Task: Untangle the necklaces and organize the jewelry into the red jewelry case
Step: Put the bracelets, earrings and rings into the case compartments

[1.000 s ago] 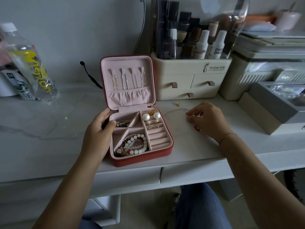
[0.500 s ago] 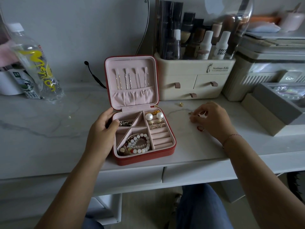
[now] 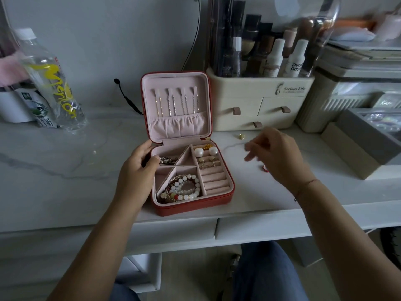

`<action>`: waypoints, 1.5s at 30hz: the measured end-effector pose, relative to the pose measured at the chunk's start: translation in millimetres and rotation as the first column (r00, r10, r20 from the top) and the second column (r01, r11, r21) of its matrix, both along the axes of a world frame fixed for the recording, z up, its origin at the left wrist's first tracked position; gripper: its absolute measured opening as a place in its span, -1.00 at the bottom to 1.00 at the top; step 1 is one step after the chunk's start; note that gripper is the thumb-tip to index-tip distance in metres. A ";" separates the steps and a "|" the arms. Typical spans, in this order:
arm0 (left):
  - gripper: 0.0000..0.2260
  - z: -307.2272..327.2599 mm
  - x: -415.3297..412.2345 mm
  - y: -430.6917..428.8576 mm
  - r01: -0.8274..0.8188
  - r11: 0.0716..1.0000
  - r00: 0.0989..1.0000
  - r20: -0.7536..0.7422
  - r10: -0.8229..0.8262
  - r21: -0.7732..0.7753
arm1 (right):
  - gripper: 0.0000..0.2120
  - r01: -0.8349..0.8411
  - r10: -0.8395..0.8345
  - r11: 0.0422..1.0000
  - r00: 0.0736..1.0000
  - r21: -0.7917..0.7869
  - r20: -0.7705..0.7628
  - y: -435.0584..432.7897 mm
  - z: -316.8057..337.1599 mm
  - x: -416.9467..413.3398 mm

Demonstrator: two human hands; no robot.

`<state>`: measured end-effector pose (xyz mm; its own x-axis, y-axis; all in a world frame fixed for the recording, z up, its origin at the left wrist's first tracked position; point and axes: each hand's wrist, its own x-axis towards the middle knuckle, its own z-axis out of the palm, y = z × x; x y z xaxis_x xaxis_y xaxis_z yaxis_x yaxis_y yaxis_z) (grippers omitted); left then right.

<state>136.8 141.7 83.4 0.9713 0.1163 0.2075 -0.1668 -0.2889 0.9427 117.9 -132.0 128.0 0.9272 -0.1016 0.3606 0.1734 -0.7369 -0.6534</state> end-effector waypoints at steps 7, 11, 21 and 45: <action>-0.67 -6.3 2.8 3.5 0.024 0.999 1.000 -0.006 -0.024 -0.028 | -0.90 -0.267 0.279 0.946 0.959 -0.183 0.045 48.6 4.4 -15.1; -0.66 -7.1 2.4 4.0 0.023 0.999 1.000 -0.007 -0.023 -0.034 | -0.93 -0.382 0.394 0.882 0.919 -0.275 -0.015 52.8 1.6 -15.8; -0.64 -7.3 3.3 3.8 0.036 0.999 0.999 -0.002 -0.036 -0.040 | -0.76 -0.394 0.377 0.860 0.919 -0.325 -0.117 52.5 14.7 -21.0; -0.66 -8.4 4.4 4.3 0.028 0.999 1.000 0.002 -0.028 -0.034 | -0.96 -0.250 0.289 0.933 0.949 -0.258 0.125 45.4 -1.0 -26.8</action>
